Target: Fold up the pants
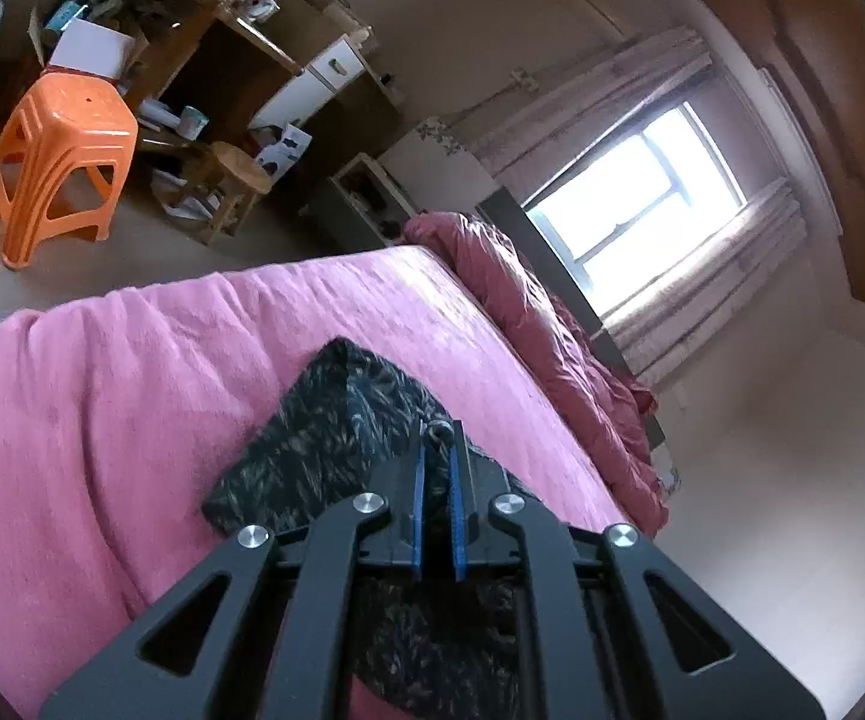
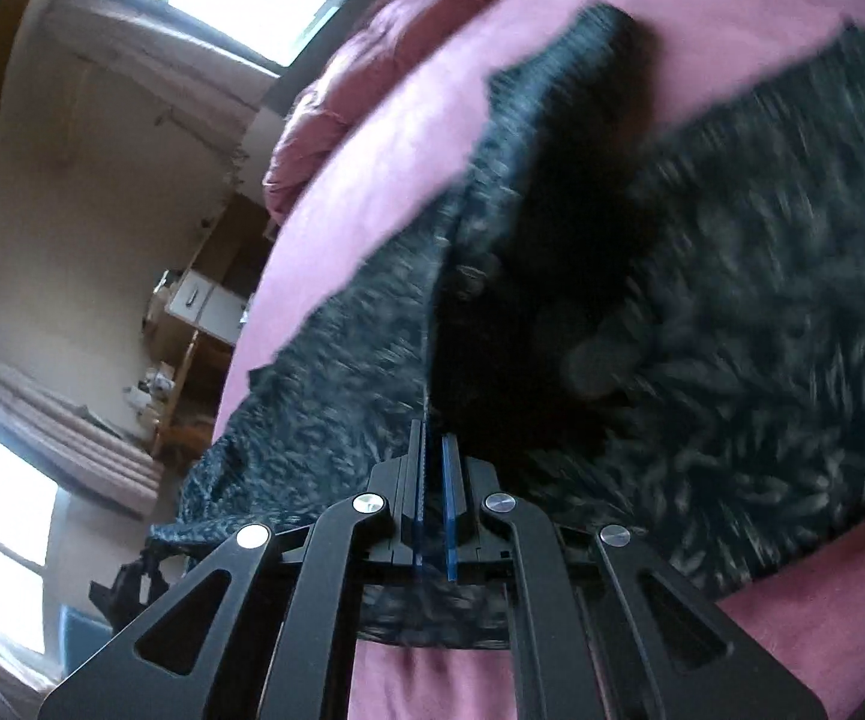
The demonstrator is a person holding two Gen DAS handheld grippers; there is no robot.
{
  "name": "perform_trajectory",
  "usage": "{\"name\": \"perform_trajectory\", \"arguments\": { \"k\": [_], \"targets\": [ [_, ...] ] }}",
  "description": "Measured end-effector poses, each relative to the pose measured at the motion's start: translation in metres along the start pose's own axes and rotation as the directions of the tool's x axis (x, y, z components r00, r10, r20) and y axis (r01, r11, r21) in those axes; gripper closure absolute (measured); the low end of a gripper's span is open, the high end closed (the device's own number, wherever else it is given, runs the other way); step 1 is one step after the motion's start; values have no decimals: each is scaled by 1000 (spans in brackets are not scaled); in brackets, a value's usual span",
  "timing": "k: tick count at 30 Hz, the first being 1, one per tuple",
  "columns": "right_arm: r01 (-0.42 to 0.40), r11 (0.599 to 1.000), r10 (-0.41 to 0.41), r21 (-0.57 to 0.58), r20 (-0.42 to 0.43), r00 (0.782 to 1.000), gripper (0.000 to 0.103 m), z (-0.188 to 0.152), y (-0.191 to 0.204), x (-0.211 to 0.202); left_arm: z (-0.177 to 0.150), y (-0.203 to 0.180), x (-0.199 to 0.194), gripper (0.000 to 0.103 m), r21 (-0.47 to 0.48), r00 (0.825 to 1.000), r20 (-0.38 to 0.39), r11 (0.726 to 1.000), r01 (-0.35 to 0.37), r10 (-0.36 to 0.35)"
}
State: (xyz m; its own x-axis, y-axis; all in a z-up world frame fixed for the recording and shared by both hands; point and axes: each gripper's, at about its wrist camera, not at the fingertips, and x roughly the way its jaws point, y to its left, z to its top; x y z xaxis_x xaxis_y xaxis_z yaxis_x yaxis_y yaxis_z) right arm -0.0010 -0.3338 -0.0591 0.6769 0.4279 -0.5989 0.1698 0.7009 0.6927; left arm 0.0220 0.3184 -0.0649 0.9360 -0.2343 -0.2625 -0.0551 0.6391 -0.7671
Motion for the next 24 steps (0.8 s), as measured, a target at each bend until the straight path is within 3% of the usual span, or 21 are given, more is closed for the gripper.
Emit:
{"name": "perform_trajectory", "arguments": {
  "k": [1, 3, 5, 9, 13, 15, 20, 22, 24],
  "targets": [
    [-1, 999, 2, 41, -20, 1000, 99, 0, -7, 5, -2, -2, -1, 93, 10, 1000, -4, 1000, -7, 7],
    [-28, 995, 31, 91, -34, 999, 99, -6, -16, 5, -5, -3, -4, 70, 19, 1000, -8, 999, -26, 27],
    [-18, 996, 22, 89, -42, 999, 99, -7, -17, 6, -8, -2, -9, 55, -4, 1000, -18, 1000, -15, 15],
    [-6, 998, 8, 63, -39, 999, 99, -6, -9, 11, -15, -5, -17, 46, -29, 998, -56, 999, -25, 24],
    [-15, 996, 19, 86, -45, 999, 99, -5, -10, 15, -24, -17, -30, 40, -5, 993, -78, 996, -92, 91],
    [-20, 996, 24, 91, -46, 999, 99, -3, -11, 17, -31, -24, -37, 29, 11, 989, -82, 993, -119, 119],
    [-28, 994, 34, 103, -49, 998, 99, -2, -17, 15, -33, -28, -28, 30, 64, 970, -135, 979, -194, 201],
    [-26, 995, 31, 101, -49, 998, 99, -3, -17, 15, -32, -29, -19, 41, 69, 964, -158, 976, -207, 215],
    [-23, 995, 28, 96, -49, 998, 99, -2, -18, 14, -30, -29, -11, 61, 69, 951, -183, 968, -242, 250]
  ]
}}
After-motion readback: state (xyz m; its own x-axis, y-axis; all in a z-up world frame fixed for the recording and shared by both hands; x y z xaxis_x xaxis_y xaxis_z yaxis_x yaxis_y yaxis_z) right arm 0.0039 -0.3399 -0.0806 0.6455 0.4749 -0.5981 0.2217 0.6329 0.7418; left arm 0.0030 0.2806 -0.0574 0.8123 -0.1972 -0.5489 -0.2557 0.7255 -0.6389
